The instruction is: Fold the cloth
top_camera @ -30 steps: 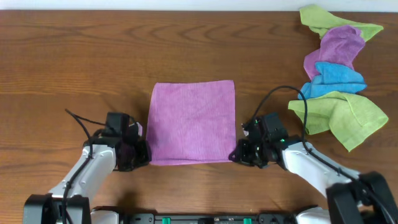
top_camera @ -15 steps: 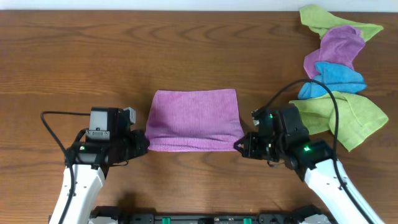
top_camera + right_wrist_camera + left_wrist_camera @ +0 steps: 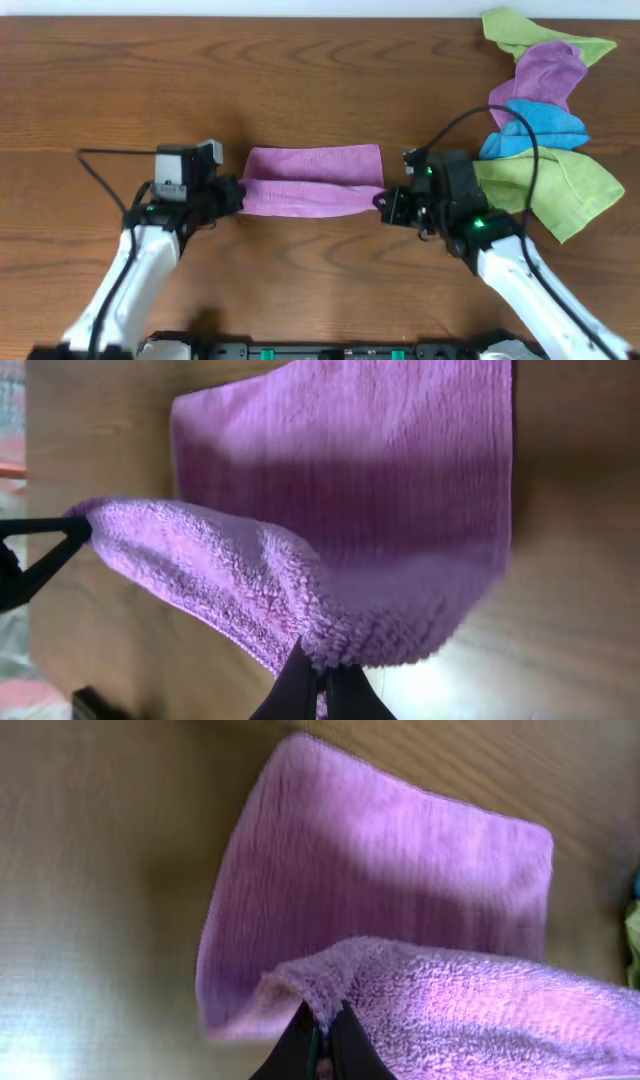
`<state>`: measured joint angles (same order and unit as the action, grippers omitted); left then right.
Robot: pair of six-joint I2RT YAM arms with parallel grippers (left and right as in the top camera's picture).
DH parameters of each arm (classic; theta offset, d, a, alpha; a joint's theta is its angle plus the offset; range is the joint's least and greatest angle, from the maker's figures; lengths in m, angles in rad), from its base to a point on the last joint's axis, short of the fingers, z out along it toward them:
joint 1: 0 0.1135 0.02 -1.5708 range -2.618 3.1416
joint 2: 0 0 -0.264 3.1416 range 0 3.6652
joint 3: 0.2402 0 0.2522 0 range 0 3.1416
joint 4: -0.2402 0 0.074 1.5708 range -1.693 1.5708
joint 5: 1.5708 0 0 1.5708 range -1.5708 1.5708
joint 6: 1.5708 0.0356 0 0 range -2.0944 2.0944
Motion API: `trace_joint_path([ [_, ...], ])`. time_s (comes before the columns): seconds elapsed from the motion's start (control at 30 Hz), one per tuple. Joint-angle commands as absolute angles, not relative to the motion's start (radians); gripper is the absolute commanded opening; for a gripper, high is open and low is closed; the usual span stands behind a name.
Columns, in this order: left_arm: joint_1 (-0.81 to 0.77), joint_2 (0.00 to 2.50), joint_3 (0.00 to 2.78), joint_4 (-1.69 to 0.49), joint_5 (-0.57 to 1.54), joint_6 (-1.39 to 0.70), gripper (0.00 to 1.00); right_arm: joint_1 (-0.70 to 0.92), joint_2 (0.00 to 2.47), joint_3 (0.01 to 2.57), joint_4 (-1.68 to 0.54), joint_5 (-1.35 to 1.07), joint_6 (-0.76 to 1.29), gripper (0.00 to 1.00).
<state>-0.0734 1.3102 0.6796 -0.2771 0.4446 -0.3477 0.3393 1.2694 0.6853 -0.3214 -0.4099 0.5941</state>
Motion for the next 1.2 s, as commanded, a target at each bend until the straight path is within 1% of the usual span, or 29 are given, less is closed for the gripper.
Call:
trace_joint_path([
  [0.0,-0.073,1.390,0.710,-0.221,0.439,-0.368,0.06,0.319,1.342,0.700,-0.259,-0.385,0.598,0.02],
  [0.2,-0.073,1.574,0.866,-0.187,0.443,-0.358,0.06,0.272,1.483,0.745,-0.112,-0.385,0.609,0.01],
  [0.4,-0.073,1.720,1.051,-0.204,0.443,-0.354,0.06,0.231,1.661,0.928,-0.088,-0.398,0.586,0.01],
  [0.5,-0.073,1.756,1.116,-0.278,0.435,-0.330,0.05,0.228,1.717,1.003,-0.119,-0.443,0.586,0.01],
  [0.6,-0.073,1.759,1.121,-0.361,0.404,-0.313,0.06,0.231,1.726,1.020,-0.174,-0.451,0.587,0.01],
  [0.77,-0.072,1.758,1.121,-0.550,0.385,-0.286,0.06,0.232,1.726,1.020,-0.381,-0.501,0.551,0.02],
  [0.9,-0.072,1.758,1.121,-0.604,0.346,-0.269,0.06,0.231,1.726,1.020,-0.439,-0.493,0.524,0.02],
  [1.03,-0.072,1.758,1.121,-0.598,0.324,-0.269,0.06,0.234,1.726,1.020,-0.439,-0.477,0.518,0.02],
  [1.07,-0.072,1.758,1.121,-0.590,0.324,-0.269,0.14,0.234,1.726,1.020,-0.439,-0.475,0.518,0.13],
  [1.1,-0.072,1.758,1.121,-0.582,0.326,-0.269,0.48,0.234,1.726,1.020,-0.439,-0.476,0.518,0.56],
  [1.13,-0.072,1.758,1.123,-0.580,0.327,-0.269,0.58,0.234,1.726,1.020,-0.439,-0.476,0.518,0.76],
  [1.17,-0.072,1.758,1.129,-0.579,0.334,-0.269,0.59,0.234,1.726,1.021,-0.435,-0.476,0.509,0.81],
])
